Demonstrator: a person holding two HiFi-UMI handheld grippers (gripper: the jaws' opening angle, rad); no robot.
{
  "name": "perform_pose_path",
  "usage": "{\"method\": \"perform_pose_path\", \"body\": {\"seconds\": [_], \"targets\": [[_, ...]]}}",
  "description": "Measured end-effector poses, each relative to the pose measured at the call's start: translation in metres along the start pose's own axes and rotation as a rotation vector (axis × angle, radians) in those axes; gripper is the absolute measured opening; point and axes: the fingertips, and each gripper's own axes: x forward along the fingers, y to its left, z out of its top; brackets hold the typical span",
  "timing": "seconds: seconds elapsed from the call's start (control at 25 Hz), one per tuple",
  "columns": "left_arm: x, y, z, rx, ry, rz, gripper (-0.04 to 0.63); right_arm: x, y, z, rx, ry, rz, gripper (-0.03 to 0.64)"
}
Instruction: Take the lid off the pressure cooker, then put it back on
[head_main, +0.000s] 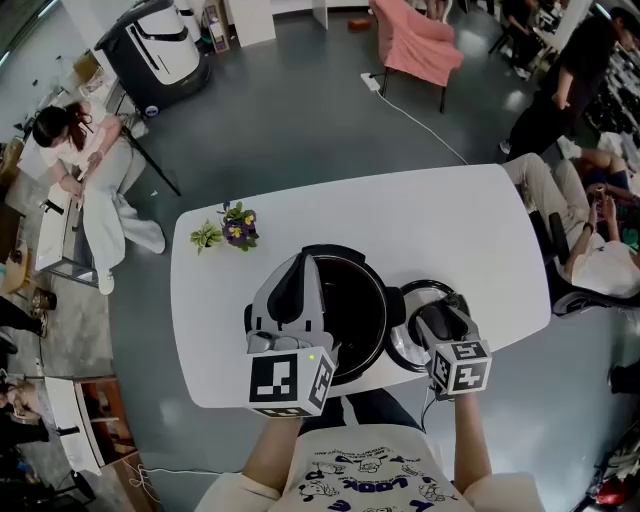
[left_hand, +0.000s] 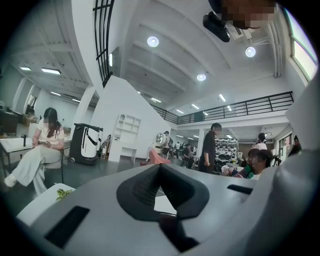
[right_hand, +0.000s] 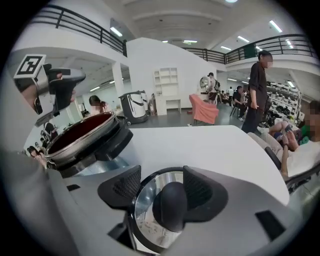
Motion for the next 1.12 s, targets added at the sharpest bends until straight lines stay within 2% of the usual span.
{"method": "perform_pose_path", "body": {"seconds": [0.36,0.8,1.12], "targets": [[0.009,0.005,-0.013,0.0,0.028,-0.001,0.014,0.026,-0.012,-0.039,-0.053,0.139,-0.005,0.341],[0.016,0.001,-0.021,-0.006,0.061,0.008,0.014,0.043,-0.026,-0.065,-0.07,0.232,0.0,0.342],[0.018,0.003,-0.029,-0.011,0.079,0.013,0.014,0.052,-0.031,-0.075,-0.075,0.25,-0.009,0.316]]}}
